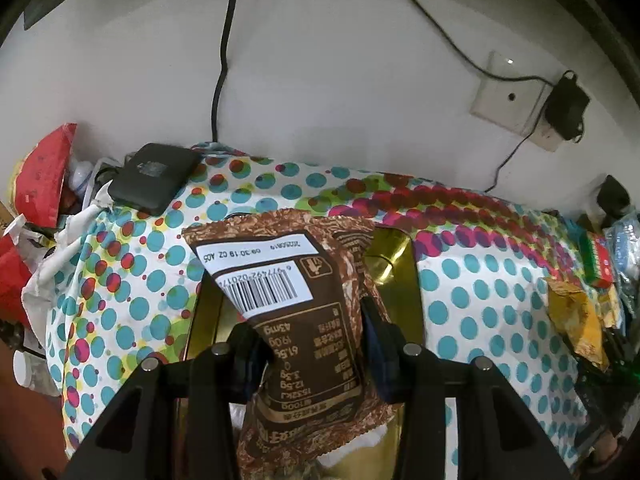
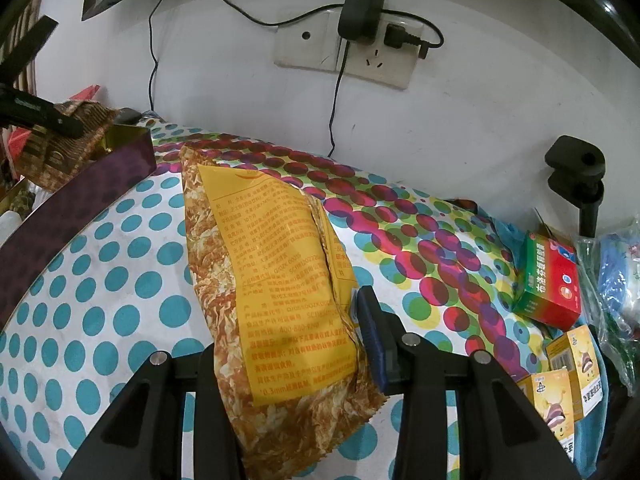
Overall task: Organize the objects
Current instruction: 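Carry the brown snack bag into the gold tray and open the left gripper, then carry the yellow snack bag into the gold tray and open the right gripper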
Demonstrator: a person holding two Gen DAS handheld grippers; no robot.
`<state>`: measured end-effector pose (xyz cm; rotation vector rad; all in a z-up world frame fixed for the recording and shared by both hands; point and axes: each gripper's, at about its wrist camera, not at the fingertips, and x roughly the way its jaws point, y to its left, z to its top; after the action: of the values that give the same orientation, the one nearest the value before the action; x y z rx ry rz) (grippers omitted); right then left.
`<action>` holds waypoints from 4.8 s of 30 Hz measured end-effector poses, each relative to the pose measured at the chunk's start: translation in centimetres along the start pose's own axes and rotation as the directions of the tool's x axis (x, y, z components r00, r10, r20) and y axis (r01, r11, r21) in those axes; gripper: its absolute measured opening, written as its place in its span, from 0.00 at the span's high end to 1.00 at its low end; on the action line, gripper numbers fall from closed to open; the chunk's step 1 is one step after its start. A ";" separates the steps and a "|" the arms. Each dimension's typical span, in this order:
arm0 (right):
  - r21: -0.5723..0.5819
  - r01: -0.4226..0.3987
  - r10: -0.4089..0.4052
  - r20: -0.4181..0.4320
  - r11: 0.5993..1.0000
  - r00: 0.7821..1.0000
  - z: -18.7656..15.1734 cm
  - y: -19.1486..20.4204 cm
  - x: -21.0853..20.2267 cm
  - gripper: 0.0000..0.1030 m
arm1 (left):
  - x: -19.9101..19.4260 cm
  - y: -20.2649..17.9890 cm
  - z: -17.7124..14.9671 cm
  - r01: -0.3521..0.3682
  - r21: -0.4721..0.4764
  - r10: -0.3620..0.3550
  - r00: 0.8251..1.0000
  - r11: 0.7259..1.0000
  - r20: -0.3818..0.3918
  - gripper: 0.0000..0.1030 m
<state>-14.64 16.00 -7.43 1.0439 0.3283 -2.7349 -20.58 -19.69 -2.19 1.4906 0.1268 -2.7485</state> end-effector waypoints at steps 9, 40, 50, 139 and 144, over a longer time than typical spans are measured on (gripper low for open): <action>-0.008 -0.002 0.002 -0.004 1.000 1.000 0.0 0.0 0.0 0.64 | 2.1 0.0 0.3 0.013 -0.002 -0.013 1.000 1.000 -0.014 0.56; -0.020 -0.003 0.003 -0.004 1.000 1.000 0.0 0.0 0.1 0.64 | -1.0 -0.5 -2.5 -0.081 -0.006 0.081 0.996 0.997 0.024 0.39; -0.023 -0.003 0.003 -0.004 1.000 1.000 0.1 0.1 0.1 0.64 | -4.4 -1.2 -5.6 -0.091 0.022 0.090 0.995 0.996 0.038 0.39; -0.474 -0.282 0.342 0.043 0.834 0.939 3.6 31.9 -13.0 0.70 | -16.1 11.0 -27.0 -0.053 -0.386 0.131 0.975 0.921 0.177 0.39; -0.388 -0.378 0.405 -0.012 0.841 0.914 3.5 31.2 -12.5 0.53 | -16.2 11.4 -27.2 -0.057 -0.408 0.140 0.974 0.911 0.176 0.39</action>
<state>0.40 -13.56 -0.70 0.7992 0.5447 -2.2138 11.55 -29.44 -4.13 1.0758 0.5574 -2.5641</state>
